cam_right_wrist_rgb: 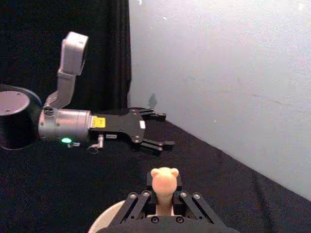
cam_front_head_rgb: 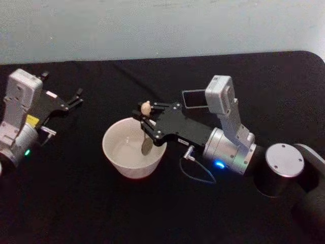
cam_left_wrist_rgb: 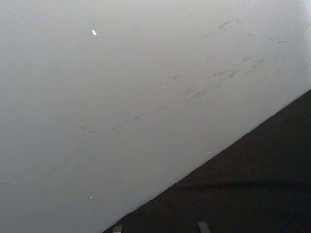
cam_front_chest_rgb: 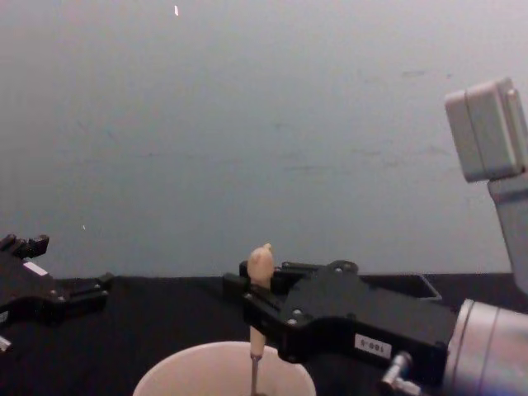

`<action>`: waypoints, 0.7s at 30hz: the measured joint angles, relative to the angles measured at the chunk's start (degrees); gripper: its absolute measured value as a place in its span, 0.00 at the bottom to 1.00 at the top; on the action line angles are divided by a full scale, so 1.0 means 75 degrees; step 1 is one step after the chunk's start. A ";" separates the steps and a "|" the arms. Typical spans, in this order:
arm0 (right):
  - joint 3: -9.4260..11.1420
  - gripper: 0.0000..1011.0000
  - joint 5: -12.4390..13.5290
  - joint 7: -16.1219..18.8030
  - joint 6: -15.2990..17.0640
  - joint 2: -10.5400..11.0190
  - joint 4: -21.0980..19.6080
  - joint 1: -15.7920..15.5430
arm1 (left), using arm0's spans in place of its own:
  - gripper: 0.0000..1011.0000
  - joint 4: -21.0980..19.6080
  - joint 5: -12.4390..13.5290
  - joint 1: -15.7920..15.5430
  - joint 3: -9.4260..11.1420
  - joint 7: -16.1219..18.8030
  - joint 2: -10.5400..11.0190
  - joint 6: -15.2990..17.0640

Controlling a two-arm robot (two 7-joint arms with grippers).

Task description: Pick up the stirring spoon with one hand, stir inside the cup, then place it back in its original position.

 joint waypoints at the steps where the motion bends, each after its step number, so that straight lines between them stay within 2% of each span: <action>1: -0.0004 0.17 0.0007 0.0008 0.0007 0.0014 -0.0028 -0.0016 | 0.99 0.0000 0.0000 0.0000 0.0000 0.0000 0.0000 0.0000; 12: -0.0146 0.17 0.0046 0.0102 0.0067 0.0088 -0.0244 -0.0129 | 0.99 0.0000 0.0000 -0.0001 0.0000 0.0000 0.0000 0.0000; 21: -0.0330 0.17 0.0037 0.0171 0.0083 -0.0064 -0.0125 0.0009 | 0.99 0.0000 0.0000 -0.0001 0.0000 0.0000 0.0000 0.0000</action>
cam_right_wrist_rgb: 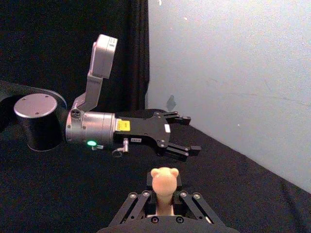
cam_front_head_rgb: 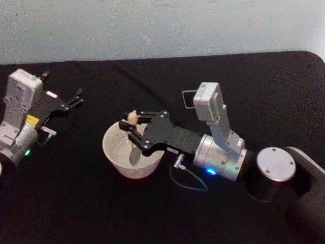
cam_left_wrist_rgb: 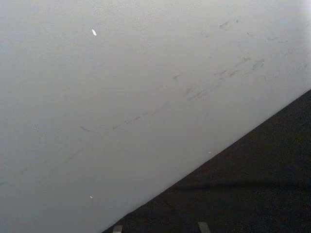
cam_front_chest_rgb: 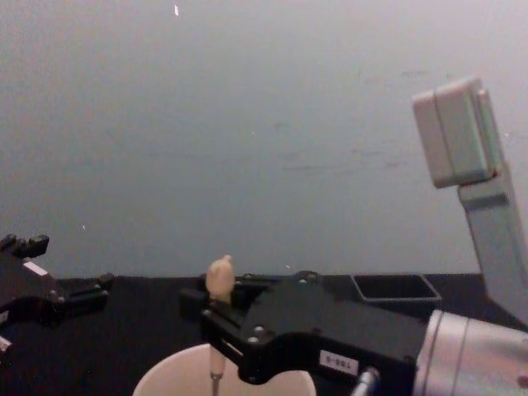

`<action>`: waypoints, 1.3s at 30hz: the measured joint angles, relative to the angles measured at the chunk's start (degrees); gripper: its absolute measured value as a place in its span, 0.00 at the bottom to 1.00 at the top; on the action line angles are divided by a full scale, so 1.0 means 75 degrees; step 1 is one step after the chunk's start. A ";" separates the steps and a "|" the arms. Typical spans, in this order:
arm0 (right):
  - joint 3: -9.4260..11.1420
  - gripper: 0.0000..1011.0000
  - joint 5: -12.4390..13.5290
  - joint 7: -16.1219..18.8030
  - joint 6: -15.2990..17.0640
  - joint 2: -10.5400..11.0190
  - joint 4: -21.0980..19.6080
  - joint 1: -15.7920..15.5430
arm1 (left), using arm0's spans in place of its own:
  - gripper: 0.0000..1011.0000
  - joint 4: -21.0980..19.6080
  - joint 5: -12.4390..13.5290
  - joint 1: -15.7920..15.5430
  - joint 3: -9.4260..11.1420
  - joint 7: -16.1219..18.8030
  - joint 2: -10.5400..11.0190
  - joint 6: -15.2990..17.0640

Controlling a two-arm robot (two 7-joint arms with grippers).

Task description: Pick up the stirring spoon with one hand, stir inside the cup, then place it back in its original position.

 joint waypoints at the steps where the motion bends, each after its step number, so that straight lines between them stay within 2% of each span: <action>1: -0.0029 0.17 -0.0006 0.0008 -0.0004 -0.0036 0.0043 0.0039 | 0.99 0.0000 0.0000 0.0000 0.0000 0.0000 0.0000 0.0000; 11: -0.0155 0.17 -0.0144 -0.0055 -0.0055 -0.0328 0.0562 0.0360 | 0.99 0.0000 0.0000 0.0000 0.0000 0.0000 0.0000 0.0000; 20: -0.0023 0.17 -0.0192 -0.0222 -0.0128 -0.0482 0.0869 0.0542 | 0.99 0.0000 0.0000 0.0000 0.0000 0.0000 0.0000 0.0000; 31: 0.0215 0.17 -0.0246 -0.0348 -0.0154 -0.0385 0.0927 0.0520 | 0.99 0.0000 0.0000 0.0000 0.0000 0.0000 0.0000 0.0000; 39: 0.0356 0.17 -0.0189 -0.0336 -0.0135 -0.0221 0.0687 0.0346 | 0.99 0.0000 0.0000 0.0000 0.0000 0.0000 0.0000 0.0000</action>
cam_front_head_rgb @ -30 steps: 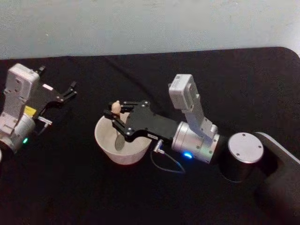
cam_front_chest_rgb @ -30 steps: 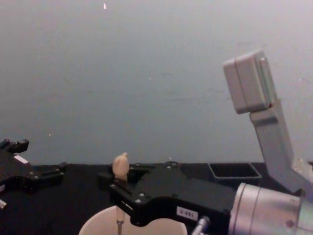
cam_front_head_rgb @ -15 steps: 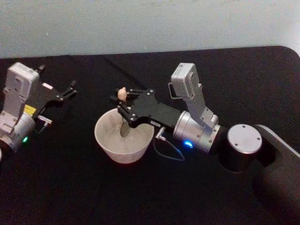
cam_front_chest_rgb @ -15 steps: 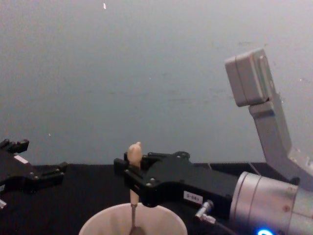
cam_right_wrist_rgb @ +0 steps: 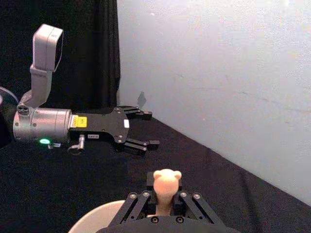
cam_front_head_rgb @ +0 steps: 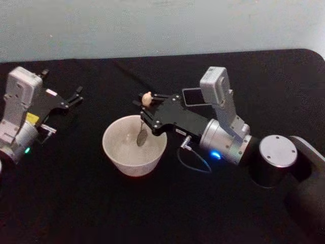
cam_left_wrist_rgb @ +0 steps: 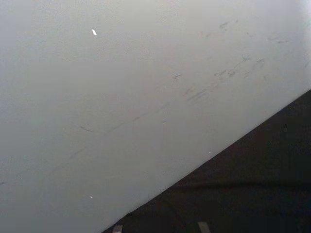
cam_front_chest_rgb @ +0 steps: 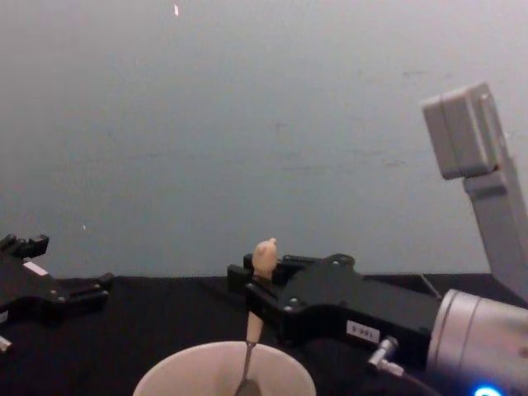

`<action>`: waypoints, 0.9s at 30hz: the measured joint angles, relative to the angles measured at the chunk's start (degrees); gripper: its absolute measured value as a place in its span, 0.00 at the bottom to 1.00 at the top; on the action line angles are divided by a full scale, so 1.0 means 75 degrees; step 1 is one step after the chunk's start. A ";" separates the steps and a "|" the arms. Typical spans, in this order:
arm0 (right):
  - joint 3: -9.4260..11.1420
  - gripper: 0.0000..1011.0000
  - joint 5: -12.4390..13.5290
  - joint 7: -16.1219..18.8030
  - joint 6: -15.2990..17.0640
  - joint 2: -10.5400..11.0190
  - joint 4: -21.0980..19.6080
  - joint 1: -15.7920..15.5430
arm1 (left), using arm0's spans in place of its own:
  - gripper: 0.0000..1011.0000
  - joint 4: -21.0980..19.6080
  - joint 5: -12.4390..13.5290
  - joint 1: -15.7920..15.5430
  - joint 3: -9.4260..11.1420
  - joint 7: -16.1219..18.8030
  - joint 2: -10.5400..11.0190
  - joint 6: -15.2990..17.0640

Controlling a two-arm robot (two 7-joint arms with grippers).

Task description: Pick up the stirring spoon with one hand, stir inside the cup, then place it back in its original position.

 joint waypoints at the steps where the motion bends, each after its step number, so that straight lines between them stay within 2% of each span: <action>1: 0.0019 0.17 0.0027 0.0006 0.0009 0.0031 -0.0053 -0.0038 | 0.99 0.0000 0.0000 0.0000 0.0000 0.0000 0.0000 0.0000; 17: 0.0021 0.17 0.0170 0.0124 0.0180 0.0315 -0.0551 -0.0365 | 0.99 0.0000 0.0000 0.0000 0.0000 0.0000 0.0000 0.0000; 27: -0.0097 0.17 0.0190 0.0212 0.0280 0.0441 -0.0759 -0.0503 | 0.99 0.0000 0.0000 0.0000 0.0000 0.0000 0.0000 0.0000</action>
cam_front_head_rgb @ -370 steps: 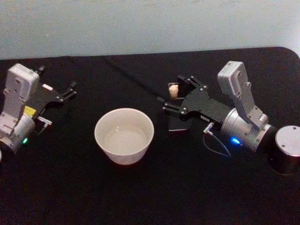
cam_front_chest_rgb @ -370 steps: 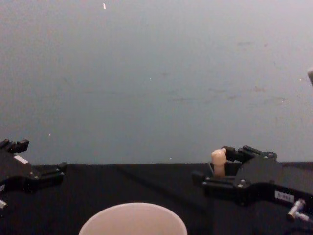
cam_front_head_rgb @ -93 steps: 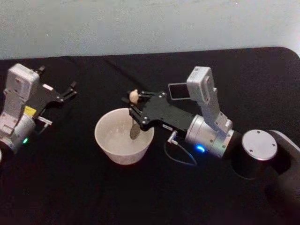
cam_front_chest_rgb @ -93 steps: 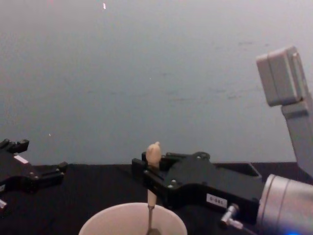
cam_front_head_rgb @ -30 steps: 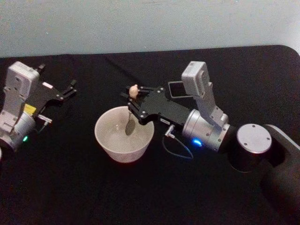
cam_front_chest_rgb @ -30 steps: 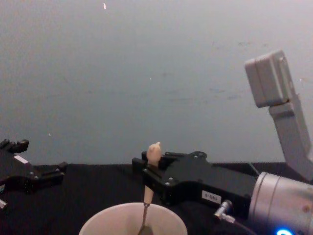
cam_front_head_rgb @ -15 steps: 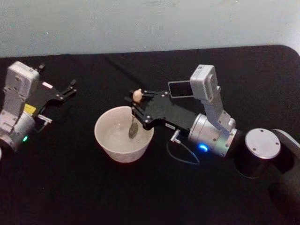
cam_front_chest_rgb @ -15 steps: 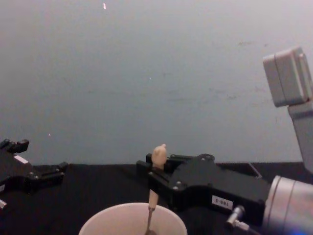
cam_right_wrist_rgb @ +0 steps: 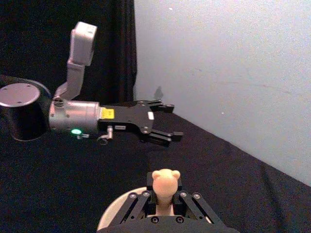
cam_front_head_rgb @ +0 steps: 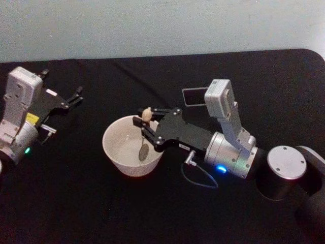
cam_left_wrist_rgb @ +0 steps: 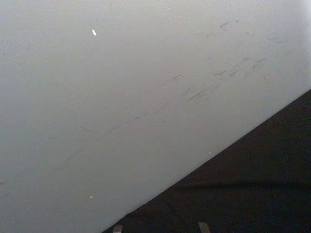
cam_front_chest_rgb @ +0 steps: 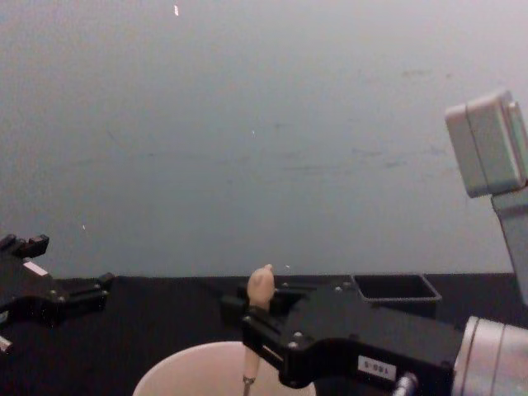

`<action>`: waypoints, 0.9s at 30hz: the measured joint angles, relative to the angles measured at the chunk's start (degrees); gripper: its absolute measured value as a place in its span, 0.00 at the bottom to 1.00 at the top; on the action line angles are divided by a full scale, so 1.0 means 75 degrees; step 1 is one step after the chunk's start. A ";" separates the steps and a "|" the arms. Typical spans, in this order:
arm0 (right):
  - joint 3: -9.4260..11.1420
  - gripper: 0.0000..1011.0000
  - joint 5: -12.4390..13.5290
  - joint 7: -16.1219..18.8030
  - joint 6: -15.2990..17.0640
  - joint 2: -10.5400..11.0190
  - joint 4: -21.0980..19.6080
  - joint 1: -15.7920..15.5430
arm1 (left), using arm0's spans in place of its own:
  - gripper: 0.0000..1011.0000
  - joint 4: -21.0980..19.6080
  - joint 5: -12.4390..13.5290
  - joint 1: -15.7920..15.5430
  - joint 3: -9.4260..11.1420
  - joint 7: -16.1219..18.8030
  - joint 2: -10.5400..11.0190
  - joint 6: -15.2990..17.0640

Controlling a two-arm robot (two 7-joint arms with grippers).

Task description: Pick up the stirring spoon with one hand, stir inside the cup, then place it back in its original position.

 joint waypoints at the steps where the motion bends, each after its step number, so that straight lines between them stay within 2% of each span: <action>1: -0.0014 0.17 0.0003 0.0013 0.0004 0.0005 -0.0017 -0.0006 | 0.99 0.0000 0.0000 0.0000 0.0000 0.0000 0.0000 0.0000; 16: -0.0183 0.17 0.0083 0.0113 -0.0010 -0.0043 -0.0109 0.0043 | 0.99 0.0000 0.0000 0.0000 0.0000 0.0000 0.0000 0.0000; 27: -0.0281 0.17 -0.0015 0.0027 -0.0090 -0.0247 0.0171 0.0257 | 0.99 0.0000 0.0000 0.0000 0.0000 0.0000 0.0000 0.0000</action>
